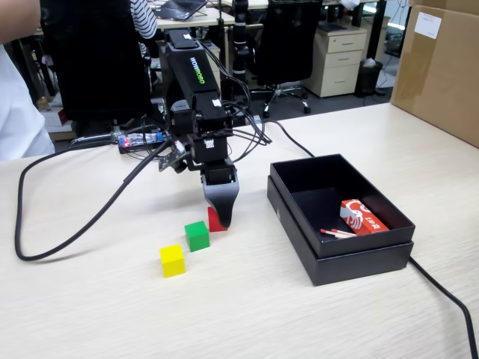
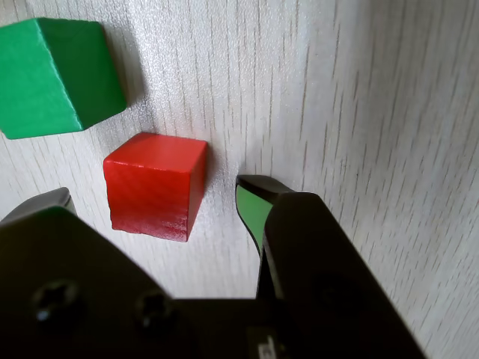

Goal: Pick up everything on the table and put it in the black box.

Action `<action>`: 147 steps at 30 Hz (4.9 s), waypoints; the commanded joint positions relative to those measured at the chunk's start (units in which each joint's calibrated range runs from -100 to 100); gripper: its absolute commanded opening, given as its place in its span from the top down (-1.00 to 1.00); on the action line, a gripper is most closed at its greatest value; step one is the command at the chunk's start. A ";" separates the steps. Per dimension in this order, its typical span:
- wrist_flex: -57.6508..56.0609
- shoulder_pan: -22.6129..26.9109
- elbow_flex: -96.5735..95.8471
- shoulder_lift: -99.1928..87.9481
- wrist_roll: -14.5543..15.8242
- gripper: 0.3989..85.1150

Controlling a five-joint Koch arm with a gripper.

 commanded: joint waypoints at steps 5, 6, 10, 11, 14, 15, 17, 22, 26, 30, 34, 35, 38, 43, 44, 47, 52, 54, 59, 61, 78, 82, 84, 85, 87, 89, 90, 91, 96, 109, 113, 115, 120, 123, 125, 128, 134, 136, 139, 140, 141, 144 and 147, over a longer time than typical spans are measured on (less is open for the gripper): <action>-0.68 -0.73 3.95 0.88 0.20 0.34; -0.68 -0.83 4.13 1.00 0.39 0.43; -0.68 -0.98 4.68 0.65 1.03 0.96; -0.68 -0.98 4.59 0.31 1.03 0.99; -2.23 -0.49 4.59 -4.05 1.37 0.99; -2.58 -0.34 4.68 -4.74 1.51 0.99; -6.72 1.32 6.49 -12.09 2.78 0.99; -15.97 8.55 20.09 -24.82 5.32 0.99; -17.78 13.92 32.33 -22.07 5.67 0.99; -18.13 16.46 41.12 -11.51 5.96 0.99; -18.21 16.26 42.76 -0.73 6.59 0.99; -18.21 16.17 42.76 0.88 6.74 0.99; -18.21 16.02 42.76 6.04 7.03 0.99; -18.21 16.07 43.39 9.37 7.28 0.99; -18.21 16.07 43.30 9.95 7.28 0.99; -18.21 16.12 43.48 11.90 7.37 0.99; -18.21 16.07 45.29 20.27 7.52 0.98; -18.21 16.02 45.84 23.94 7.52 0.98; -18.21 15.92 44.39 25.32 7.42 0.59; -18.21 15.78 44.39 25.09 7.37 0.49; -17.78 11.67 47.92 -14.15 3.22 0.04; -17.78 7.37 39.76 -20.92 -0.24 -0.04; -17.69 5.32 36.95 -21.61 -1.86 -0.06; -17.69 4.25 35.59 -21.61 -2.54 -0.06; -17.61 2.49 32.78 -21.49 -3.57 -0.07; -17.35 0.88 29.79 -21.27 -4.40 -0.09; -17.26 0.15 28.25 -21.04 -4.84 -0.09; -17.09 -0.54 26.71 -20.35 -5.32 -0.09; -13.55 -3.42 19.18 -15.18 -7.67 -0.12; -11.04 -5.71 23.08 6.62 -8.99 -0.12; -10.96 -5.67 26.26 12.47 -8.94 -0.12; -10.96 -5.71 27.25 14.42 -8.94 -0.11; -10.96 -6.01 29.61 19.24 -9.08 0.26; -11.04 -6.35 30.88 20.16 -8.94 0.85; -11.04 -6.45 30.88 20.04 -8.84 0.99; -11.39 -6.20 29.43 16.49 -8.89 0.99; -11.47 -2.30 25.44 -1.53 -7.52 0.99; -12.17 0.15 25.17 -8.07 -6.45 0.99; -16.23 6.01 29.61 -14.95 -3.81 0.99; -16.83 7.62 30.97 -15.76 -3.17 0.99; -17.18 9.23 32.69 -16.45 -2.44 0.99; -17.18 13.63 38.22 -15.18 -0.83 0.99; -17.18 17.14 44.93 -0.50 0.63 0.99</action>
